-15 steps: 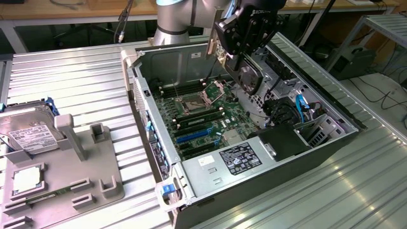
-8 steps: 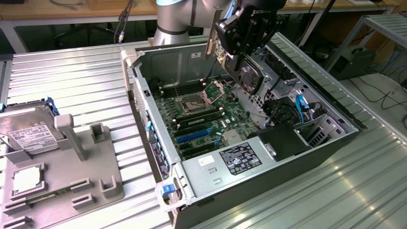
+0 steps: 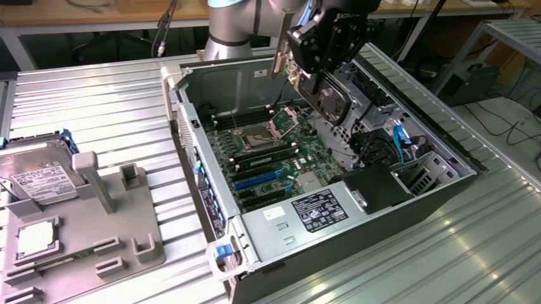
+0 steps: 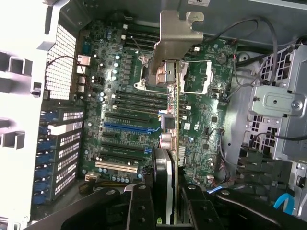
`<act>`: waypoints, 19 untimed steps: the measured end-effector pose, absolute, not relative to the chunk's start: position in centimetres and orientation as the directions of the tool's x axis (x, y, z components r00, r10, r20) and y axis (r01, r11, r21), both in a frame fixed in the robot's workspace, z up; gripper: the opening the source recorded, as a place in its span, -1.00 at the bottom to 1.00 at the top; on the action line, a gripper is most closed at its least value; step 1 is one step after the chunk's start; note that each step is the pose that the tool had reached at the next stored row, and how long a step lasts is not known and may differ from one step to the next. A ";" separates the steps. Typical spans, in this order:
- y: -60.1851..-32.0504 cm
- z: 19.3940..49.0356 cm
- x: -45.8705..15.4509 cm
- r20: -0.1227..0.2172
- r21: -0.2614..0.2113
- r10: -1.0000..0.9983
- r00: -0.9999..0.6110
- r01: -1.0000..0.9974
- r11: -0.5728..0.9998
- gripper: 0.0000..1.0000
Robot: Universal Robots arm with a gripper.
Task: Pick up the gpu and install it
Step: 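Insert the gpu into the slot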
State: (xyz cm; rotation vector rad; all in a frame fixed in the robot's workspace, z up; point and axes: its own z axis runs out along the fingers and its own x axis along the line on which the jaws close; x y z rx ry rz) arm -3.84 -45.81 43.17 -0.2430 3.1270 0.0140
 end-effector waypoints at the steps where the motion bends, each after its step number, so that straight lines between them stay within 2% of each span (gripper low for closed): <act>1: -45.8 43.2 -3.8 -0.006 0.009 -0.159 -0.987 -0.160 0.987 -0.44; 19: -45.9 43.2 -3.8 -0.006 0.008 -0.243 -0.970 -0.243 0.970 -0.44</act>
